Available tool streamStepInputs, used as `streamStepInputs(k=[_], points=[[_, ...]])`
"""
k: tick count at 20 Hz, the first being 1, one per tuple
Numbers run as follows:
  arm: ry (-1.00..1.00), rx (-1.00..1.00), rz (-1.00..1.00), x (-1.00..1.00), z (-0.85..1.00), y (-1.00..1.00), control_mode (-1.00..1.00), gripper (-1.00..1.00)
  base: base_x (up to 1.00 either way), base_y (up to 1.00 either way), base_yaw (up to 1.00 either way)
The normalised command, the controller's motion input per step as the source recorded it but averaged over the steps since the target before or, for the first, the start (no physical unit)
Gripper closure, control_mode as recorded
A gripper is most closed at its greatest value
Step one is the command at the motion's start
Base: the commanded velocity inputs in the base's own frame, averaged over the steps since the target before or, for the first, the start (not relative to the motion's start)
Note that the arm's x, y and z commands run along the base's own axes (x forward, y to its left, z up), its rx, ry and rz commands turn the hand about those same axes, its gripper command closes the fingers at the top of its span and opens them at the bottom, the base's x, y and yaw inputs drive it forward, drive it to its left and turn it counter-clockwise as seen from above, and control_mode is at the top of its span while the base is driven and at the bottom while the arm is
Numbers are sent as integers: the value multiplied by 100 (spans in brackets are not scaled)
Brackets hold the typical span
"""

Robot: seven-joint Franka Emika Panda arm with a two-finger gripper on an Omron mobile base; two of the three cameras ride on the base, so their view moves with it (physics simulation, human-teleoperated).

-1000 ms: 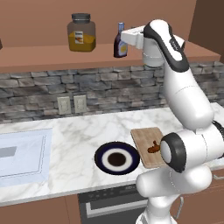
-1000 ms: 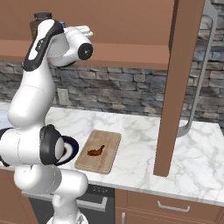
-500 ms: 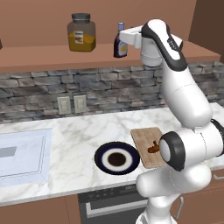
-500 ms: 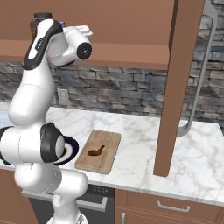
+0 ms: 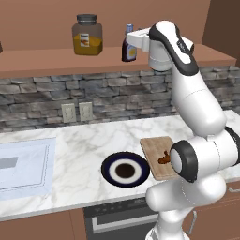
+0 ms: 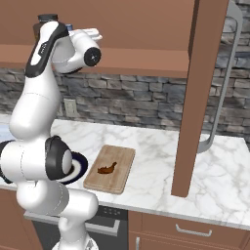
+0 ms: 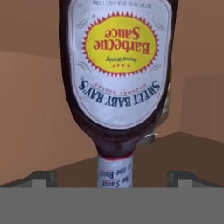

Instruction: Pick the chicken drumstick from the plate and place it on the cutting board. Then pick the condiment bottle from the cabinet and place it next to the cutting board.

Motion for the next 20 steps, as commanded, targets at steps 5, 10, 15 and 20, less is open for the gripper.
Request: streamStepInputs(k=[5,10,15,20], points=[[0,0,0,0,0,0,-100,-100,0,0,0],[0,0,0,0,0,2,-100,-100,0,0,0],[0,0,0,1,0,7,-100,-100,0,0,0],[0,0,0,3,0,8,-100,-100,0,0,0]])
